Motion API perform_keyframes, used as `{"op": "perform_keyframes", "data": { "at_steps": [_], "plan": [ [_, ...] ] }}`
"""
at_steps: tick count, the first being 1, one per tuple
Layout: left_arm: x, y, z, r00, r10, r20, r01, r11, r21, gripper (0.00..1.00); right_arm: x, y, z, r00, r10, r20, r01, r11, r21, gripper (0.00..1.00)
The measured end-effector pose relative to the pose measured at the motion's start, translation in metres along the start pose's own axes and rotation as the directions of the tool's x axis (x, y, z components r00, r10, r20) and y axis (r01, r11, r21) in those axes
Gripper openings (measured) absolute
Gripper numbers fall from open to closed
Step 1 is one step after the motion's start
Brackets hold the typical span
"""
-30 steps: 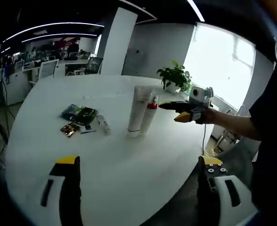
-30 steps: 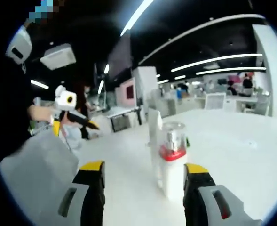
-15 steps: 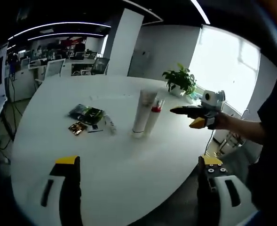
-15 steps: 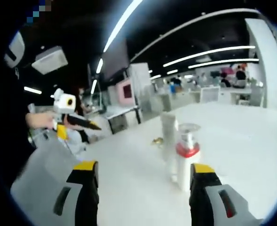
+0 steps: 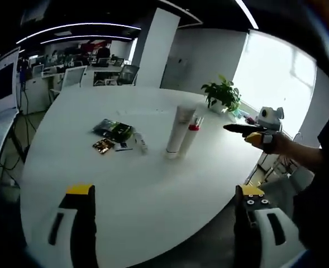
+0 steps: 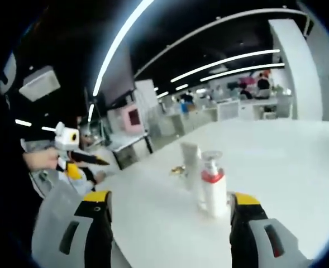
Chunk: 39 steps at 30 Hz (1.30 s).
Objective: Arrange the skincare products in the storage area until every visible bottle or jar stands upright without overlapping.
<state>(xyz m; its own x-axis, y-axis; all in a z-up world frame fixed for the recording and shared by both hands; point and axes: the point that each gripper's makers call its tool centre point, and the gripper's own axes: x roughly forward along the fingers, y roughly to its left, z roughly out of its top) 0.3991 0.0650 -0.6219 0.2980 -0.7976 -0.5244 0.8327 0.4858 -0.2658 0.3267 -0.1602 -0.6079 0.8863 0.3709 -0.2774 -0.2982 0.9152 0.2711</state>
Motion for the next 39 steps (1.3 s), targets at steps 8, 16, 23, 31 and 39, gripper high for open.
{"op": "perform_keyframes", "data": {
  "at_steps": [8,16,23,31,39],
  "plan": [
    [-0.005,-0.003,0.007,1.000,-0.013,0.007,0.013,1.000,0.015,0.99,-0.011,0.016,0.010,0.999,-0.034,-0.004,0.034,0.999,0.025,0.94],
    [-0.012,-0.002,0.007,1.000,-0.022,-0.003,0.022,1.000,0.021,0.98,-0.026,0.025,0.016,0.998,-0.063,-0.018,0.063,0.998,0.011,0.99],
    [-0.017,0.002,0.007,1.000,-0.022,-0.008,0.022,0.999,0.029,0.98,-0.040,0.021,0.018,0.995,-0.095,0.022,0.095,0.995,0.041,0.99],
    [-0.014,0.002,0.006,1.000,-0.024,-0.016,0.024,0.999,0.030,0.98,-0.045,0.016,0.014,0.992,-0.124,0.028,0.122,0.990,0.075,0.99],
    [-0.012,0.002,0.005,0.999,-0.025,-0.023,0.025,0.999,0.027,0.98,-0.042,0.017,0.014,0.992,-0.121,0.023,0.119,0.990,0.074,0.99]
  ]
}}
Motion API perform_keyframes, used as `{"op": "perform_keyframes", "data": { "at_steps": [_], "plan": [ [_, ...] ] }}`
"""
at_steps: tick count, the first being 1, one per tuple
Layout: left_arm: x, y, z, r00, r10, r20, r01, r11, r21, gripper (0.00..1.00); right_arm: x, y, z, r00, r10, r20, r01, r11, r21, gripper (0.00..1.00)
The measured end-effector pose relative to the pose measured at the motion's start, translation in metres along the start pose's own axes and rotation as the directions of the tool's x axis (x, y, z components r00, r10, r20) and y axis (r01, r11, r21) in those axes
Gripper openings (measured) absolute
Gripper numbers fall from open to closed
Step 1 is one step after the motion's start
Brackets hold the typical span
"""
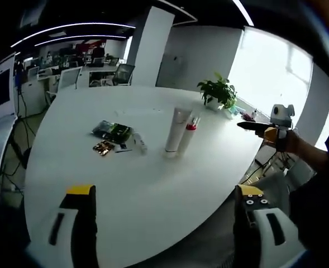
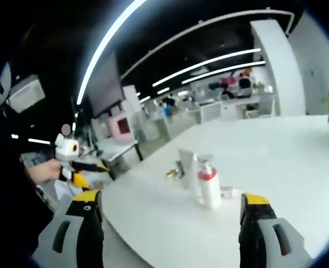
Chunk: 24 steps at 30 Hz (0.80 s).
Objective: Arrange the skincare products in the storage area until every visible bottle or jar stands upright without overlapping.
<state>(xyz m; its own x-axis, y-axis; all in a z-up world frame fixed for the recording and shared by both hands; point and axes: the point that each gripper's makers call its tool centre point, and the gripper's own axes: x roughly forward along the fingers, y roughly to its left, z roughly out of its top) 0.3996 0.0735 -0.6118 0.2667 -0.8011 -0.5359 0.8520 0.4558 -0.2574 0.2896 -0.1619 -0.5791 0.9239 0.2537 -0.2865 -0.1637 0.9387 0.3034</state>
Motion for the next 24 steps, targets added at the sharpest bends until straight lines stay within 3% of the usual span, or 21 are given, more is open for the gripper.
{"op": "perform_keyframes", "data": {
  "at_steps": [16,24],
  "plan": [
    [0.020,0.005,0.001,0.999,0.005,-0.038,-0.007,0.999,-0.054,0.94,0.002,-0.007,-0.004,1.000,-0.007,-0.010,0.007,1.000,0.030,0.99],
    [0.047,0.004,0.003,0.998,0.003,-0.068,-0.003,1.000,-0.005,0.92,0.004,-0.012,-0.010,1.000,-0.009,-0.014,0.010,0.999,0.047,0.99]
  ]
}}
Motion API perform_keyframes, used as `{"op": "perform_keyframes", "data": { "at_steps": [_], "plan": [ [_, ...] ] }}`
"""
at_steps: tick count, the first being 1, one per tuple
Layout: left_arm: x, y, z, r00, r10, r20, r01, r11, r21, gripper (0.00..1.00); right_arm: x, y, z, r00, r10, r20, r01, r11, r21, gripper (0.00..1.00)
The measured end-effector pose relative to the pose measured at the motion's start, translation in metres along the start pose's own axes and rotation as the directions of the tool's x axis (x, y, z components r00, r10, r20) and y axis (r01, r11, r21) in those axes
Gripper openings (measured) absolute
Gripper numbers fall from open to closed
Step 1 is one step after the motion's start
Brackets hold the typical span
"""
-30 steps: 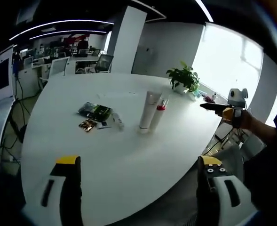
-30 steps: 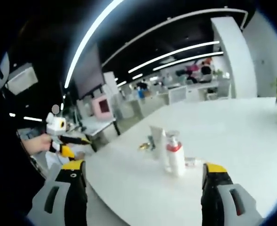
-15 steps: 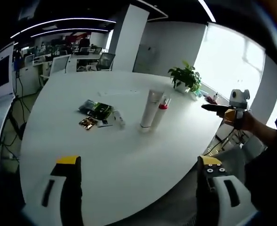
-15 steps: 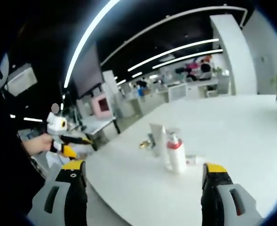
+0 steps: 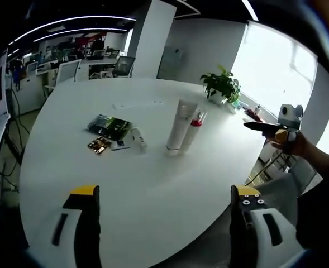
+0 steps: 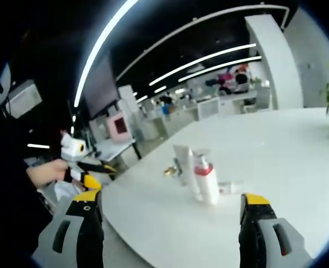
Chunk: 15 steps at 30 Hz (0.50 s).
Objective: Arrange the skincare products in the storage area until every visible bottle or jar stands upright without overlapping.
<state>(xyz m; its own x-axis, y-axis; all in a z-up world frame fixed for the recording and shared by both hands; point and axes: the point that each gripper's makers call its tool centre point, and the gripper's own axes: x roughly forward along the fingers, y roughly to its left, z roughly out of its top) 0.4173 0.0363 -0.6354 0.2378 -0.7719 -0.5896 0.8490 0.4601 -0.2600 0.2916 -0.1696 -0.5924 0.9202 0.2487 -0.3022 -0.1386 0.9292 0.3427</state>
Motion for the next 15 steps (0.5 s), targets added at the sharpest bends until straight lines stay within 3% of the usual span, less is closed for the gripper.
{"op": "perform_keyframes", "data": {
  "at_steps": [8,15],
  "plan": [
    [0.027,0.006,0.000,0.999,-0.002,-0.047,0.003,0.999,0.034,0.87,-0.002,-0.013,-0.002,1.000,-0.020,0.002,0.020,0.999,0.026,0.99],
    [0.047,0.014,0.006,0.998,0.002,-0.070,-0.001,1.000,0.015,0.84,-0.003,-0.018,-0.008,0.999,-0.041,0.000,0.041,0.998,0.050,0.99]
  ]
}}
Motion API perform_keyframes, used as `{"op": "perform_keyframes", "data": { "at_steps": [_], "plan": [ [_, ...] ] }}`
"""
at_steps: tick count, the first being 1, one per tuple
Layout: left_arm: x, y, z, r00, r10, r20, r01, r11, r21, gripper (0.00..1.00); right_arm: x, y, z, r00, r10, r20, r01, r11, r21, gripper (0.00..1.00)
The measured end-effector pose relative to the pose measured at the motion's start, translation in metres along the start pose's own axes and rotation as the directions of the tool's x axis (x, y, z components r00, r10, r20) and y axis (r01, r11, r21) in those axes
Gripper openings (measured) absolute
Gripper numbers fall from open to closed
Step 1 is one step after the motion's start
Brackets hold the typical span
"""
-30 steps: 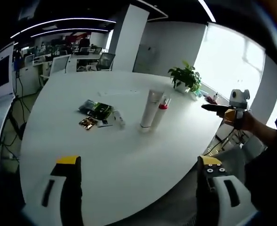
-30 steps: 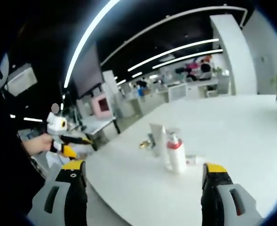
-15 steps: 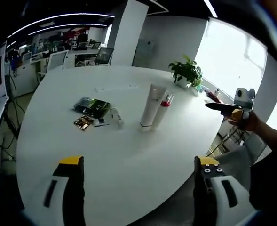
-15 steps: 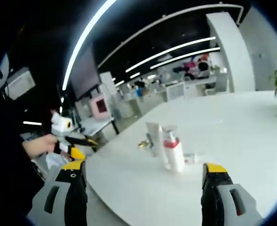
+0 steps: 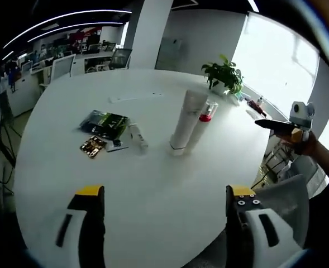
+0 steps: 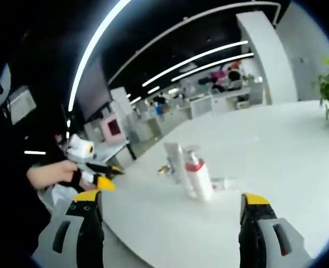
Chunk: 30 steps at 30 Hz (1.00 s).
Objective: Arrange the skincare products in the storage area until every visible bottle or jar stands upright without overlapping.
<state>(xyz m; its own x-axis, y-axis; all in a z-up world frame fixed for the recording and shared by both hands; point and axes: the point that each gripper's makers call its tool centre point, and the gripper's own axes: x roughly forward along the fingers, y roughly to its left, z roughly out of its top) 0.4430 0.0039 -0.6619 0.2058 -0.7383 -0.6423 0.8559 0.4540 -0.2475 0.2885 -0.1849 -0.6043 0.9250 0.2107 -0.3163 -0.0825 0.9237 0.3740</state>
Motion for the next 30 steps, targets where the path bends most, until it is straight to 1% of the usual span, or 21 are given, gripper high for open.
{"op": "perform_keyframes", "data": {
  "at_steps": [7,10,13,15,18,22,26,30],
  "plan": [
    [0.018,0.006,0.007,1.000,0.005,-0.017,-0.005,1.000,0.013,0.79,0.000,-0.009,-0.006,1.000,-0.018,-0.009,0.018,1.000,0.022,0.99],
    [0.027,0.009,0.011,1.000,0.005,-0.020,-0.005,1.000,0.011,0.74,0.001,-0.011,-0.007,1.000,-0.024,-0.012,0.025,0.999,0.030,0.99],
    [0.036,0.012,0.014,1.000,0.009,-0.017,-0.009,1.000,0.012,0.72,0.002,-0.012,-0.009,1.000,-0.024,-0.018,0.025,0.999,0.035,0.99],
    [0.043,0.017,0.017,0.999,0.031,-0.006,-0.031,0.999,0.008,0.68,0.003,-0.014,-0.010,0.999,-0.025,-0.023,0.026,0.999,0.037,0.99],
    [0.053,0.023,0.018,0.999,0.046,-0.003,-0.046,0.999,0.014,0.64,0.004,-0.018,-0.012,0.999,-0.032,-0.025,0.033,0.998,0.047,0.99],
    [0.065,0.028,0.018,0.998,0.058,-0.019,-0.057,0.998,0.022,0.62,0.006,-0.021,-0.014,0.999,-0.038,-0.034,0.040,0.998,0.052,0.99],
    [0.080,0.036,0.022,0.997,0.070,-0.025,-0.069,0.997,0.036,0.60,0.007,-0.024,-0.016,0.998,-0.043,-0.034,0.045,0.997,0.066,0.99],
    [0.094,0.043,0.028,0.997,0.078,-0.026,-0.077,0.996,0.037,0.58,0.011,-0.024,-0.024,0.998,-0.042,-0.051,0.046,0.996,0.081,0.99]
  ]
}}
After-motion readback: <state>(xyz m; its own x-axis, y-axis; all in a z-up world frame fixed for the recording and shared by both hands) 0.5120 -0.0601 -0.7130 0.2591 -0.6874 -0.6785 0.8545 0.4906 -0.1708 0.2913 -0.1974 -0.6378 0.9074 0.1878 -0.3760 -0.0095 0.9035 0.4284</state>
